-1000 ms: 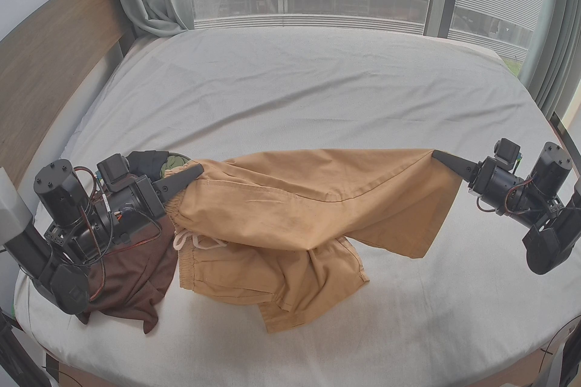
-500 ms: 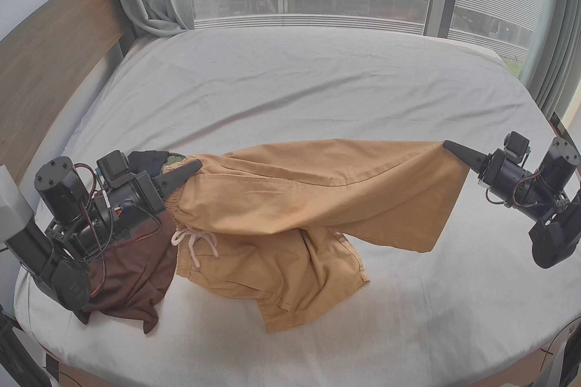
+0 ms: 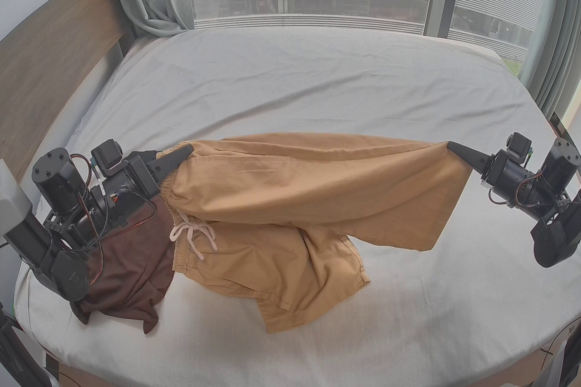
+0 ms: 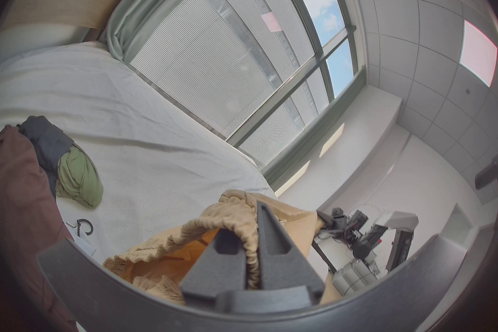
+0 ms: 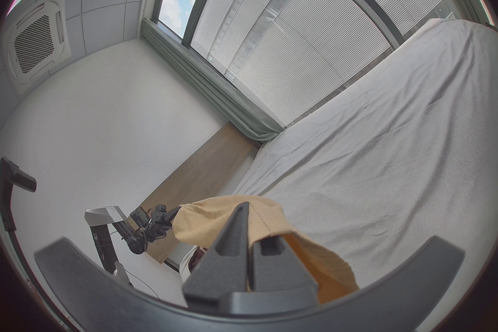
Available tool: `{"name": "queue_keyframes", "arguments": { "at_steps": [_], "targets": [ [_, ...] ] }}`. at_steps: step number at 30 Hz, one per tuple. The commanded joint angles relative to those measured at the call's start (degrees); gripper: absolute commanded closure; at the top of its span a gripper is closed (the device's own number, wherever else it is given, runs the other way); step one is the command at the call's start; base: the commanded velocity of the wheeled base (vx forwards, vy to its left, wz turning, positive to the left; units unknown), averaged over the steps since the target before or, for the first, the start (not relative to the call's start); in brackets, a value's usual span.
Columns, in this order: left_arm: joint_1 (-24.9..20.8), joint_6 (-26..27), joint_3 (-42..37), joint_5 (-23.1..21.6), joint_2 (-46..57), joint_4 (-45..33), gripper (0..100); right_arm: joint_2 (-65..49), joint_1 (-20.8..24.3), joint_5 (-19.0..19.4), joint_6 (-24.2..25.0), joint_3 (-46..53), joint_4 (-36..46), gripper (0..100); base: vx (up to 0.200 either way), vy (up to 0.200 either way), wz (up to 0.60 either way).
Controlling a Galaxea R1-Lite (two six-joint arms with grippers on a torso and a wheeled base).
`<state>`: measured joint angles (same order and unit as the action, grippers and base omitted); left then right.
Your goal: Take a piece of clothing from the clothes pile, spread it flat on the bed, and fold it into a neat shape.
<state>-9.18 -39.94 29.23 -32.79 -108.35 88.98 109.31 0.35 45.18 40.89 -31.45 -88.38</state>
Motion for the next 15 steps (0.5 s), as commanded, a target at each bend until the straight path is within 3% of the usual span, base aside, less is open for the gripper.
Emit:
{"name": "queue_keyframes", "arguments": {
  "at_steps": [1, 5, 15],
  "targets": [
    [0.0, -2.9, 2.1, 2.9, 0.0, 0.1, 100, 0.3, -0.4, 0.7, -0.1, 0.3, 0.0, 100, 0.0, 0.0, 0.0],
    [0.0, -5.6, 3.7, 5.5, 0.0, 0.1, 100, 0.3, -0.5, 0.8, -0.1, 0.3, 0.0, 100, 0.0, 0.0, 0.0],
    [0.0, -6.6, 4.3, 6.1, 0.0, 0.1, 100, 0.3, -1.1, 0.8, -0.1, 0.1, 0.0, 100, 0.0, 0.0, 0.0]
  ]
}}
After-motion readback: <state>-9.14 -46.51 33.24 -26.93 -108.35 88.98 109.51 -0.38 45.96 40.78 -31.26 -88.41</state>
